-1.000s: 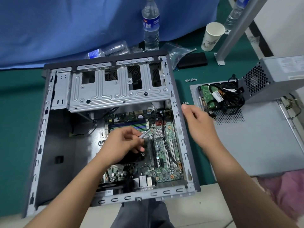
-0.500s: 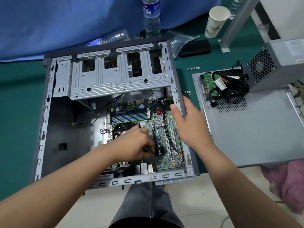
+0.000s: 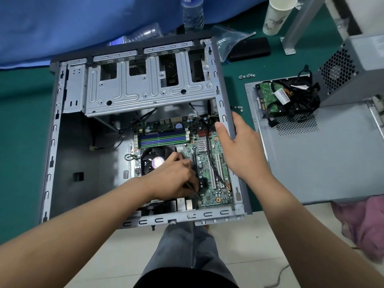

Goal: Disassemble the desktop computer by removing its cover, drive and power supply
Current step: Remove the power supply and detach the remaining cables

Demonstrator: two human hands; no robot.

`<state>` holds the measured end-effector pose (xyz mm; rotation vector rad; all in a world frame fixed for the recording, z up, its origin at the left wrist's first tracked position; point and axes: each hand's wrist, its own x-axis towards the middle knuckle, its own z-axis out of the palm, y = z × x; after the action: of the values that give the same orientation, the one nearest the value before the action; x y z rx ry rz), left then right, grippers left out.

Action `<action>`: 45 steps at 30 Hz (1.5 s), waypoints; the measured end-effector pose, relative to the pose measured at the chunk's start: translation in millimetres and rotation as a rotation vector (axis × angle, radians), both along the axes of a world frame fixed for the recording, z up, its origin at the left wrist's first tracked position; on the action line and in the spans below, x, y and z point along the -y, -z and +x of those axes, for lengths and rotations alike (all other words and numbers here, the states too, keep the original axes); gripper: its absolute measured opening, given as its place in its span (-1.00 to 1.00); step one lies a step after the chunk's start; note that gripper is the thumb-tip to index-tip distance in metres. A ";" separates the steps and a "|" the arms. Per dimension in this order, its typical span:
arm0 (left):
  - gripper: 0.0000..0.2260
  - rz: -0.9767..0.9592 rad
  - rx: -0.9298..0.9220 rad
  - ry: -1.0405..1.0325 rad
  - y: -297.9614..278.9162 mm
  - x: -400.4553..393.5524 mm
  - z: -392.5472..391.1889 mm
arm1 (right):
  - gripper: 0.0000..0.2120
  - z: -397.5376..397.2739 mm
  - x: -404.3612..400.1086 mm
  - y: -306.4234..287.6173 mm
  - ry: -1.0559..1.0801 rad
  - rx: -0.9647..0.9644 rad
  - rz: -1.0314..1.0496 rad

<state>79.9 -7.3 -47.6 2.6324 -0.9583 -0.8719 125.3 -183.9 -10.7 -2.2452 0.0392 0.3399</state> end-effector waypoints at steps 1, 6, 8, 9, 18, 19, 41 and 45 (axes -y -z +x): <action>-0.77 0.003 -0.004 0.000 0.0 0.2 -0.2 | -0.51 0.1 0.1 -0.4 0.000 0.000 0.001; -0.77 0.005 -0.020 -0.004 -0.5 -0.8 -0.6 | -0.52 -0.2 0.0 -1.5 0.002 0.007 -0.001; -0.77 0.011 -0.015 0.005 -0.8 -0.6 -0.9 | -0.52 -0.3 0.0 -1.7 0.003 0.003 0.001; -0.77 0.014 -0.012 0.007 -0.8 -0.2 -0.9 | -0.52 -0.1 0.1 -1.8 0.002 0.002 0.000; -0.74 0.066 0.095 0.199 -6.0 6.9 -2.9 | -0.50 0.0 -0.9 -0.3 0.012 -0.004 0.001; -0.75 0.057 0.100 0.232 -7.1 9.5 -2.3 | -0.50 -0.1 -1.0 -0.3 0.011 -0.001 0.003; -0.67 0.235 -0.091 0.197 -12.1 25.1 5.3 | -0.50 0.6 0.2 1.3 0.022 0.028 -0.020; -0.73 0.269 -0.167 0.242 -15.5 25.0 7.2 | -0.48 0.0 -0.6 1.5 0.018 0.021 -0.024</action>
<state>87.1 -32.3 -32.1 2.6358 -1.2070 -1.3416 125.2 -183.3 -12.1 -2.2709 0.0529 0.3081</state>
